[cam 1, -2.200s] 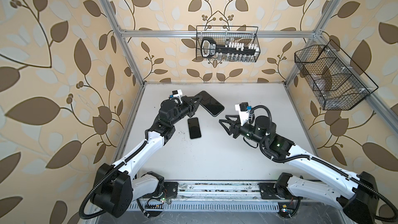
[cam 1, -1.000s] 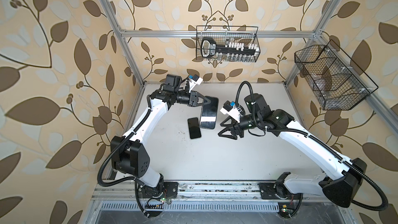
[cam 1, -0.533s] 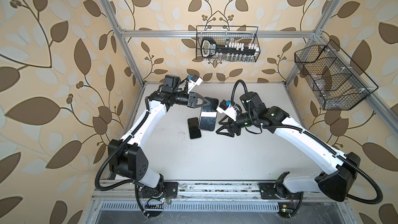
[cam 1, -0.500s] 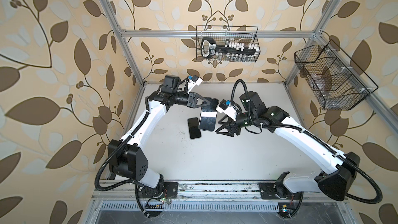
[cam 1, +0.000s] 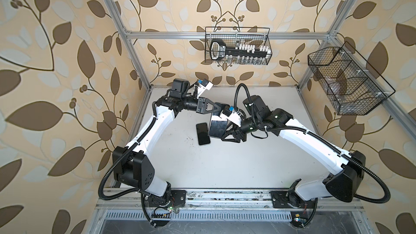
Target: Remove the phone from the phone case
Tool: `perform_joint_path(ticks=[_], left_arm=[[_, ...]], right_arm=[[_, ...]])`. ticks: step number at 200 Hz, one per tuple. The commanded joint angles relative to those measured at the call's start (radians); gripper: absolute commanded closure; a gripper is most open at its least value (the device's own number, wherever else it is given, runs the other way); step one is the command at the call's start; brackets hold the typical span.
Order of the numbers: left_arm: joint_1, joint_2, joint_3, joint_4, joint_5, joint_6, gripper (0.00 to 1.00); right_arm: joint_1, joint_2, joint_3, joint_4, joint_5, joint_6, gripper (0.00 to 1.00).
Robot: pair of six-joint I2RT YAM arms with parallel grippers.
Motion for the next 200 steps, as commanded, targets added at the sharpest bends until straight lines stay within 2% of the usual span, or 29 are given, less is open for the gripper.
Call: perform_joint_path(ticks=[1, 92, 120, 156, 180, 200], left_arm=[[-0.009, -0.052, -0.004, 0.043, 0.076, -0.008, 1.0], [-0.009, -0.027, -0.001, 0.086, 0.081, -0.05, 1.0], [-0.009, -0.024, -0.007, 0.105, 0.065, -0.07, 1.0], [-0.01, -0.029, -0.044, 0.216, 0.041, -0.166, 1.0], [-0.011, -0.033, -0.077, 0.322, 0.037, -0.255, 1.0], [-0.012, -0.036, -0.076, 0.339, 0.035, -0.27, 1.0]], right_arm=[[0.012, 0.012, 0.039, 0.0, -0.046, -0.032, 0.51], [0.063, 0.004, 0.06, -0.034, -0.06, -0.059, 0.77], [0.091, -0.02, 0.053, -0.011, -0.039, -0.049, 0.8], [0.115, -0.068, 0.028, 0.071, 0.02, -0.006, 0.86], [0.121, -0.1, 0.002, 0.133, 0.046, 0.026, 0.86], [0.121, -0.11, -0.007, 0.135, 0.047, 0.03, 0.85]])
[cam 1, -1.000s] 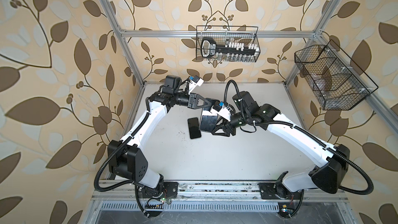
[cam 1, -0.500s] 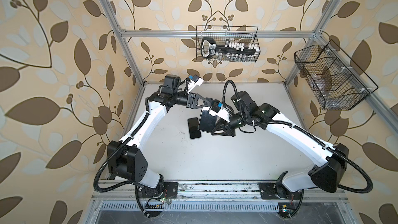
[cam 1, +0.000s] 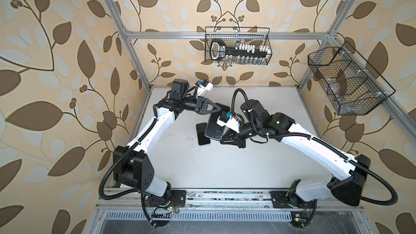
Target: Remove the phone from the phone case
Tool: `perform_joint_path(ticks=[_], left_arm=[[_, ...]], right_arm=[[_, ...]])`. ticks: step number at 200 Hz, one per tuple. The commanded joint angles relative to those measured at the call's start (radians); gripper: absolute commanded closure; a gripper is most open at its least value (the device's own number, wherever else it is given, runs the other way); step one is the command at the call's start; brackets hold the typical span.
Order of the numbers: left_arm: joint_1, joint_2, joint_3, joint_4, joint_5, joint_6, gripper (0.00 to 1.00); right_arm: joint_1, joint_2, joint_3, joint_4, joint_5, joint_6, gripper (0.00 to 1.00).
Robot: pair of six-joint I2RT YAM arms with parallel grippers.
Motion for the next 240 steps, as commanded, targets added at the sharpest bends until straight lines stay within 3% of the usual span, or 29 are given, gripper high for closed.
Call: perform_joint_path(ticks=[1, 104, 148, 179, 201, 216, 240], left_arm=[[-0.013, -0.034, -0.005, 0.144, -0.06, -0.025, 1.0], [-0.036, -0.084, -0.01, 0.279, -0.126, -0.188, 1.0], [-0.037, -0.099, -0.026, 0.371, -0.146, -0.292, 1.0], [-0.037, -0.113, -0.019, 0.381, -0.178, -0.312, 1.0], [-0.037, -0.122, -0.017, 0.391, -0.259, -0.364, 1.0], [-0.037, -0.123, -0.026, 0.424, -0.353, -0.447, 1.0], [-0.036, -0.14, -0.107, 0.576, -0.507, -0.706, 1.0]], right_arm=[[0.018, -0.047, -0.001, 0.143, -0.038, -0.001, 0.85], [0.009, -0.124, -0.106, 0.184, 0.089, -0.001, 0.83], [-0.039, -0.232, -0.227, 0.254, 0.118, 0.052, 0.77], [-0.107, -0.314, -0.318, 0.336, 0.06, 0.136, 0.65], [-0.175, -0.361, -0.398, 0.451, -0.002, 0.276, 0.44], [-0.221, -0.386, -0.47, 0.578, -0.044, 0.422, 0.33], [-0.239, -0.425, -0.539, 0.708, -0.022, 0.611, 0.21]])
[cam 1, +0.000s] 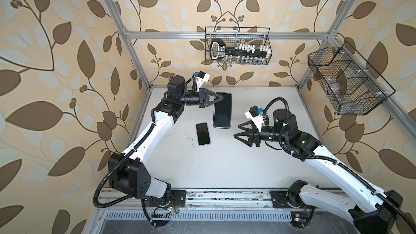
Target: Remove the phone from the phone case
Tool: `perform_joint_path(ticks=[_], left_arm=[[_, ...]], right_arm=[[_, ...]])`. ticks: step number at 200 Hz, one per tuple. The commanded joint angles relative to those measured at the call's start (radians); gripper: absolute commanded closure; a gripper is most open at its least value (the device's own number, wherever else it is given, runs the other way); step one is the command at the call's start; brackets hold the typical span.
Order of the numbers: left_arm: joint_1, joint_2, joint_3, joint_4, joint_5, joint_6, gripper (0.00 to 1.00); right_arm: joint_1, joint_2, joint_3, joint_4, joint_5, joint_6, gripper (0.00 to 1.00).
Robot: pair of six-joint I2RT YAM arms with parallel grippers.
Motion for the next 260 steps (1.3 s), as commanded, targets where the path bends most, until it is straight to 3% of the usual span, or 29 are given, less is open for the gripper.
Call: perform_joint_path(ticks=[1, 19, 27, 49, 87, 134, 152, 171, 213, 260], left_arm=[[-0.009, -0.06, -0.062, 0.205, -0.177, -0.271, 1.0], [-0.009, -0.089, -0.125, 0.242, -0.279, -0.367, 1.0], [-0.009, -0.107, -0.153, 0.251, -0.318, -0.395, 1.0], [-0.009, -0.148, -0.223, 0.304, -0.383, -0.456, 1.0], [-0.009, -0.18, -0.276, 0.328, -0.421, -0.506, 1.0], [-0.009, -0.16, -0.347, 0.516, -0.42, -0.632, 1.0], [-0.009, -0.154, -0.339, 0.511, -0.39, -0.621, 1.0], [-0.009, -0.145, -0.291, 0.459, -0.317, -0.557, 1.0], [-0.006, -0.103, -0.128, 0.197, -0.098, -0.232, 1.0], [-0.007, -0.031, 0.002, 0.097, 0.085, -0.091, 1.0]], right_arm=[[-0.014, -0.037, -0.056, 0.199, -0.031, 0.252, 0.2], [-0.012, -0.059, -0.076, 0.237, 0.009, 0.347, 0.03], [-0.013, -0.067, -0.078, 0.239, 0.025, 0.381, 0.0], [-0.015, -0.085, -0.094, 0.264, 0.04, 0.464, 0.01], [-0.005, -0.089, -0.214, 0.532, 0.035, 0.698, 0.07], [0.019, -0.06, -0.225, 0.571, 0.082, 0.737, 0.15], [0.0, -0.043, -0.181, 0.519, 0.034, 0.674, 0.19], [-0.042, -0.01, -0.088, 0.36, -0.053, 0.531, 0.19], [-0.091, 0.09, 0.11, 0.028, -0.298, 0.2, 0.17], [-0.051, 0.17, 0.282, -0.305, -0.31, -0.111, 0.18]])
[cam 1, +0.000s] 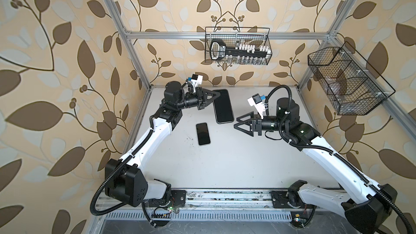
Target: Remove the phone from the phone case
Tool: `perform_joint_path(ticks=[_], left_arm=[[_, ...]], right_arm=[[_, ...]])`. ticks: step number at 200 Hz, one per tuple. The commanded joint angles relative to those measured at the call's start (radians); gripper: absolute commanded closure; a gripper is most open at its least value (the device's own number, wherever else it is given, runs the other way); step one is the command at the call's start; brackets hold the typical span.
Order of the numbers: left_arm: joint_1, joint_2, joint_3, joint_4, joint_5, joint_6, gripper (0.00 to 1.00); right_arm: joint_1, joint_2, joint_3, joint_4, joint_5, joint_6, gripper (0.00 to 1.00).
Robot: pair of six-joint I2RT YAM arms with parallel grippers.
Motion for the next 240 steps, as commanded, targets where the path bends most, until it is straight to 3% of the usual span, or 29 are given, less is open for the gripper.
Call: perform_joint_path(ticks=[1, 60, 131, 175, 240], left_arm=[[-0.006, 0.021, 0.083, -0.028, 0.16, 0.122, 1.0], [-0.007, 0.033, 0.161, -0.268, 0.257, 0.354, 1.0], [-0.007, 0.037, 0.162, -0.279, 0.29, 0.371, 1.0], [-0.007, 0.034, 0.164, -0.271, 0.303, 0.37, 1.0], [-0.007, 0.031, 0.152, -0.269, 0.312, 0.367, 1.0]], right_arm=[[0.027, 0.034, 0.081, -0.24, -0.043, -0.24, 0.18], [0.092, 0.107, 0.206, -0.294, -0.015, -0.338, 0.26], [0.187, 0.202, 0.315, -0.396, 0.098, -0.419, 0.35], [0.209, 0.218, 0.314, -0.395, 0.093, -0.432, 0.39], [0.253, 0.207, 0.322, -0.37, 0.131, -0.46, 0.61]])
